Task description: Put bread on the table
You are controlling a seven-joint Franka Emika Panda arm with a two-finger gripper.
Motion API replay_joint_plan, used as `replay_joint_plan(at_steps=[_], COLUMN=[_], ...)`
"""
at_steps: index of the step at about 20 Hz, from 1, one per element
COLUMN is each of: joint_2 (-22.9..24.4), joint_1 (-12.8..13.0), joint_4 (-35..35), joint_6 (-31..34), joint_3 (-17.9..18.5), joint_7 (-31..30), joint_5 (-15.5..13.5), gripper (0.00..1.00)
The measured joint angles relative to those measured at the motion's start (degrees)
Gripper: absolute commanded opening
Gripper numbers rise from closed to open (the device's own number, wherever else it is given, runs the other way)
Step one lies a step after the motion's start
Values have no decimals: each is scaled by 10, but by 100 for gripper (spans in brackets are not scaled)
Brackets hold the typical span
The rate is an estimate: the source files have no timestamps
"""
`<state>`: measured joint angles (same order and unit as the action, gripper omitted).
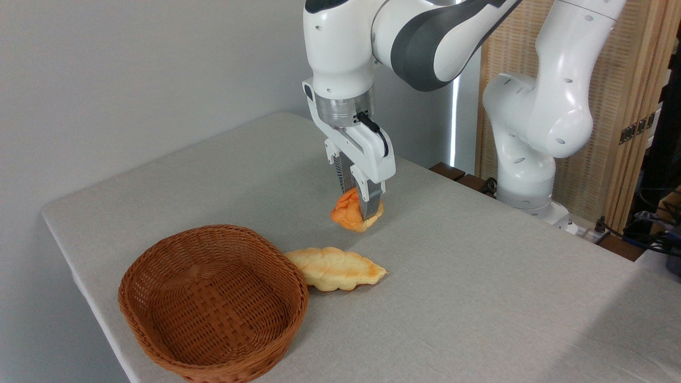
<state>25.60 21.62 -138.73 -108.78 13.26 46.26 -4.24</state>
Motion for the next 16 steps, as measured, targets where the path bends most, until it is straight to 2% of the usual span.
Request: replay_joint_plan(at_steps=[11, 14, 16], joint_2=[0, -6, -26], joint_1=[0, -1, -2], joint_4=[8, 51, 113], joint_6=[-1, 5, 41], joint_3=[0, 3, 5], joint_7=[0, -3, -6], joint_5=[0, 0, 0], gripper=[100, 100, 100])
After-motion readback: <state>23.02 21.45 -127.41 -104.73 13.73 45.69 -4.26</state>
